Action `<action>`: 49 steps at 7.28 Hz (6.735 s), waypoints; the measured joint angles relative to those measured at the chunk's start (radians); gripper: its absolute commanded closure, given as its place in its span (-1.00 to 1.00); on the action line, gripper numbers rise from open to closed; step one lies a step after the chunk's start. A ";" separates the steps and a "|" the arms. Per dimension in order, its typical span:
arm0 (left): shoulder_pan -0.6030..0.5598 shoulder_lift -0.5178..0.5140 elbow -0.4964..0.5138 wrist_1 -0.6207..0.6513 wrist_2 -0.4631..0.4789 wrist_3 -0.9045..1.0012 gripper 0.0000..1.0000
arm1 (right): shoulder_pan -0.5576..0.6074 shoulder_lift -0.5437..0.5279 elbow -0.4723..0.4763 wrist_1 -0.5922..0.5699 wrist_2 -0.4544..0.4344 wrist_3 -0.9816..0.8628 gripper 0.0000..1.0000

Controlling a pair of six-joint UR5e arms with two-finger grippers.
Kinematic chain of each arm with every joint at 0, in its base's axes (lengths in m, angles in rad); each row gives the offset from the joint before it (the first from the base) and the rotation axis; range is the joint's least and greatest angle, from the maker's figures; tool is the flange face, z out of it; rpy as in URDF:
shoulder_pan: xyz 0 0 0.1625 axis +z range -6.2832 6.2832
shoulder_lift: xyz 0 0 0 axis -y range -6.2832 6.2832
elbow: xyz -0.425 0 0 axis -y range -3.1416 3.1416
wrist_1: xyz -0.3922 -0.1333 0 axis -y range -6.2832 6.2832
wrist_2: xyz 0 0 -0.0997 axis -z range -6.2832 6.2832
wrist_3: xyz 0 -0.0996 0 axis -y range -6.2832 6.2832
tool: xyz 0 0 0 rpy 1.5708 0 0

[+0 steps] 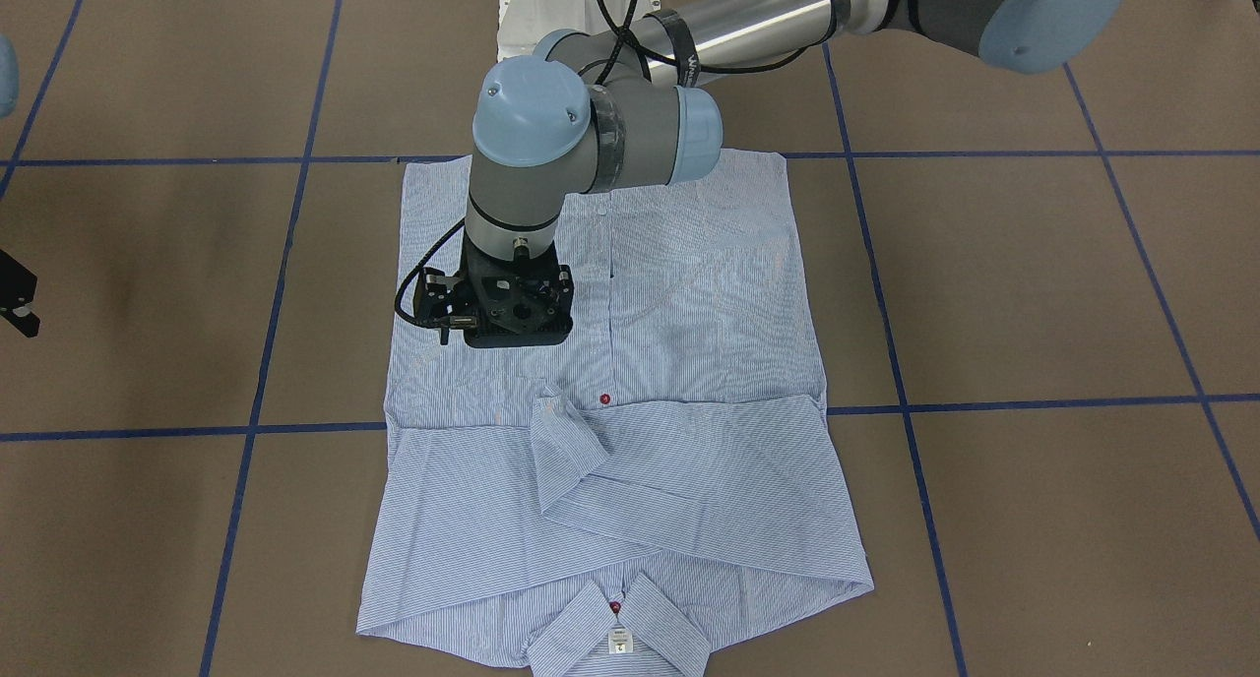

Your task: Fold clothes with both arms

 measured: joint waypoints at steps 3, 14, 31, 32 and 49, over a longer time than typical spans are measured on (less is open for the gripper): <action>-0.001 0.193 -0.281 0.106 -0.010 0.087 -1.00 | -0.133 -0.015 0.121 0.004 -0.031 0.286 -1.00; 0.105 1.087 -0.977 -0.089 0.130 0.209 -1.00 | -0.892 -0.126 0.408 0.003 -0.629 1.007 -1.00; 0.355 1.128 -0.860 -0.238 0.303 -0.033 -0.22 | -0.904 -0.117 0.406 0.004 -0.643 1.007 -1.00; 0.359 1.130 -0.858 -0.236 0.303 -0.033 -0.21 | -0.904 -0.117 0.406 0.004 -0.643 1.007 -1.00; 0.416 1.127 -0.876 -0.193 0.309 -0.128 1.00 | -1.058 -0.259 0.360 0.214 -0.814 1.128 -0.30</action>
